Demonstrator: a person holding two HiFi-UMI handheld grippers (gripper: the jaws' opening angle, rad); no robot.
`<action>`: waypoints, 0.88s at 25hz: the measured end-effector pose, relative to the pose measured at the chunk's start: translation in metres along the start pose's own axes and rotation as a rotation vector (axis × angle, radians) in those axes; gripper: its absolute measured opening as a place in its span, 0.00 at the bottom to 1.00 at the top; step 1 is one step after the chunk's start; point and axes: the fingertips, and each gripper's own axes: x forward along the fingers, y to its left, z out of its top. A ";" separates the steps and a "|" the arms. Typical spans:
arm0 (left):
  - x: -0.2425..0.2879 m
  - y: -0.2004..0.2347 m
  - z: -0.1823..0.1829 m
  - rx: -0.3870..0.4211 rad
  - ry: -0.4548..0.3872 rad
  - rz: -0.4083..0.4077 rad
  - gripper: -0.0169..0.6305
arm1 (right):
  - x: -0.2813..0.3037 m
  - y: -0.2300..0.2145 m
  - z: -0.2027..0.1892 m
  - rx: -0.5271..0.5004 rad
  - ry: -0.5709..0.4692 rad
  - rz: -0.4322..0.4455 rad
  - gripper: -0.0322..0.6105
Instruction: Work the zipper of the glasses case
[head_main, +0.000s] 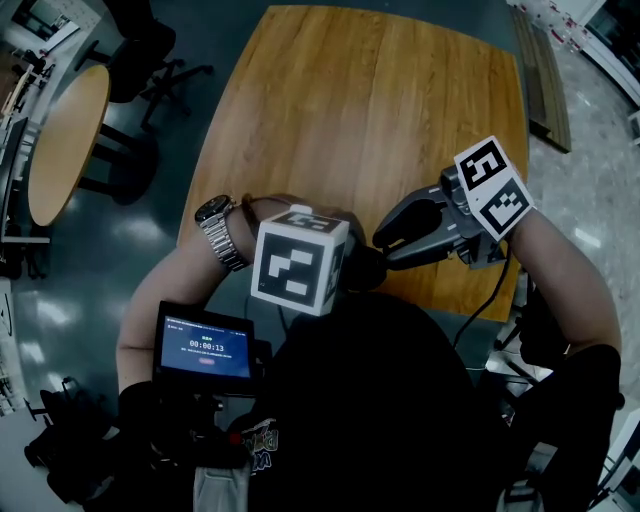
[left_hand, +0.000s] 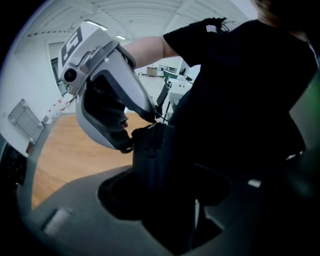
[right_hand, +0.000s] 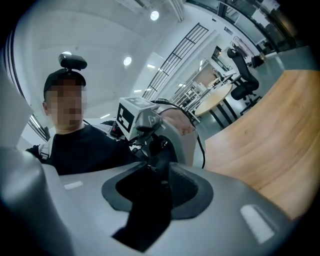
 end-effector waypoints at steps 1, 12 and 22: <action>0.000 0.001 -0.003 0.003 0.013 0.004 0.46 | 0.001 -0.001 0.000 0.007 0.012 0.005 0.25; -0.002 0.007 -0.005 0.030 0.007 0.043 0.46 | -0.001 0.003 0.004 -0.003 -0.003 0.036 0.13; 0.001 0.008 -0.001 0.093 -0.048 0.084 0.46 | -0.009 0.010 0.008 0.038 -0.123 0.125 0.07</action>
